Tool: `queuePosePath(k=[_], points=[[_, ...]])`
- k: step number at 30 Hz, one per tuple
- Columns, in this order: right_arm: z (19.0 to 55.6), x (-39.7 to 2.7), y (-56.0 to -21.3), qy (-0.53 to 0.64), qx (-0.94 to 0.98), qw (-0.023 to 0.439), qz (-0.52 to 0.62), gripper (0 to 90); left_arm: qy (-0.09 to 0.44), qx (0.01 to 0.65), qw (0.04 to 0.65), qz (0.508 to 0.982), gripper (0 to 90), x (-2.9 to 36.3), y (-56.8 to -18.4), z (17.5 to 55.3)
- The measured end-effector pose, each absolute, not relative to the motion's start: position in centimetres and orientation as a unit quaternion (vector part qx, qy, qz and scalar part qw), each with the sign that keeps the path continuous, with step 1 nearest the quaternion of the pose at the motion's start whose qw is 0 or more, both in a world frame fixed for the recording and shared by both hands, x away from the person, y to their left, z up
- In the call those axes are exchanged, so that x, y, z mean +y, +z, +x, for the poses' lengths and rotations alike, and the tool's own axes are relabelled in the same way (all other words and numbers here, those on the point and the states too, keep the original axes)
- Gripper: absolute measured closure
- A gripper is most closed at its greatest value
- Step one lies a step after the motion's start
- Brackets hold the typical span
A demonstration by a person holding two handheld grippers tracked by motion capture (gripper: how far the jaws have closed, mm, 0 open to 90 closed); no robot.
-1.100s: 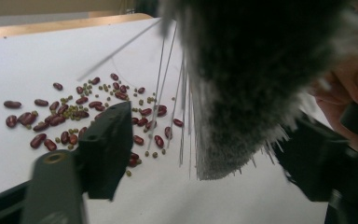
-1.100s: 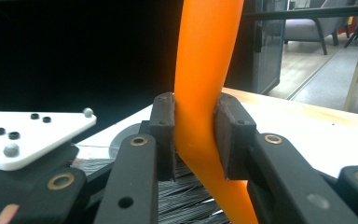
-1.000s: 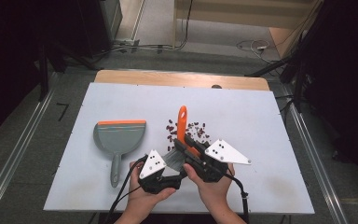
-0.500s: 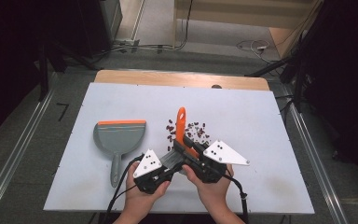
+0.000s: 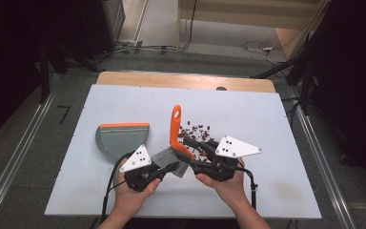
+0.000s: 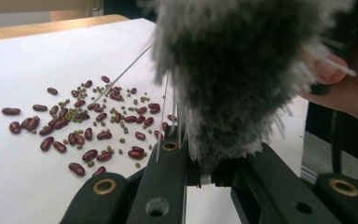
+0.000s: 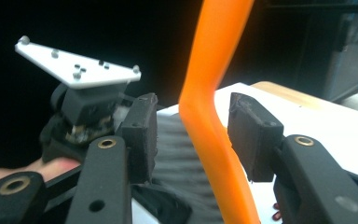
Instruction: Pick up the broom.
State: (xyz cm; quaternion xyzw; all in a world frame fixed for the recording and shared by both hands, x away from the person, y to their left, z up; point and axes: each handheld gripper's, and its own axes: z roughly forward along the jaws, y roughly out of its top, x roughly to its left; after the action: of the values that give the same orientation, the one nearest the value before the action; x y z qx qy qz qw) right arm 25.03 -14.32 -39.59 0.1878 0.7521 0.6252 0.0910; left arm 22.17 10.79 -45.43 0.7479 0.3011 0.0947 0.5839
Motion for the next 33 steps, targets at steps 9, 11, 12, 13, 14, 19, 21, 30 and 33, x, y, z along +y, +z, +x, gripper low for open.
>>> queuePosePath(k=[9,11,12,13,14,19,21,30,33], points=[[26.5,-15.2,-40.3,0.61,0.774,0.02,0.17,48.2,0.063,0.248,0.6,0.758,85.6,11.8,-45.1,22.3],[26.7,-15.2,-40.5,0.611,0.775,0.01,0.16,48.4,0.054,0.23,0.599,0.765,85.6,11.7,-45.1,22.2],[26.7,-15.2,-40.6,0.612,0.775,-0.001,0.154,49.0,0.049,0.223,0.6,0.767,85.6,11.6,-45.0,22.1],[26.7,-15.2,-40.7,0.613,0.776,-0.01,0.148,50.1,0.042,0.215,0.6,0.769,85.6,11.5,-45.0,22.2],[26.8,-15.2,-40.8,0.612,0.778,-0.02,0.142,50.7,0.042,0.215,0.6,0.769,85.6,11.5,-45.0,22.2],[27.1,-15.3,-41.2,0.612,0.779,-0.06,0.121,53.9,0.015,0.18,0.601,0.779,85.6,11.0,-45.1,22.0],[27.1,-15.3,-41.3,0.612,0.779,-0.067,0.118,54.7,0.012,0.177,0.601,0.779,85.6,11.0,-45.1,22.0],[27.2,-15.1,-41.9,0.617,0.773,-0.101,0.104,67.2,-0.008,0.165,0.608,0.777,85.6,11.1,-45.1,22.1],[27.1,-15.2,-41.9,0.614,0.776,-0.102,0.102,68.0,-0.014,0.162,0.609,0.776,85.1,11.2,-45.2,22.2]])
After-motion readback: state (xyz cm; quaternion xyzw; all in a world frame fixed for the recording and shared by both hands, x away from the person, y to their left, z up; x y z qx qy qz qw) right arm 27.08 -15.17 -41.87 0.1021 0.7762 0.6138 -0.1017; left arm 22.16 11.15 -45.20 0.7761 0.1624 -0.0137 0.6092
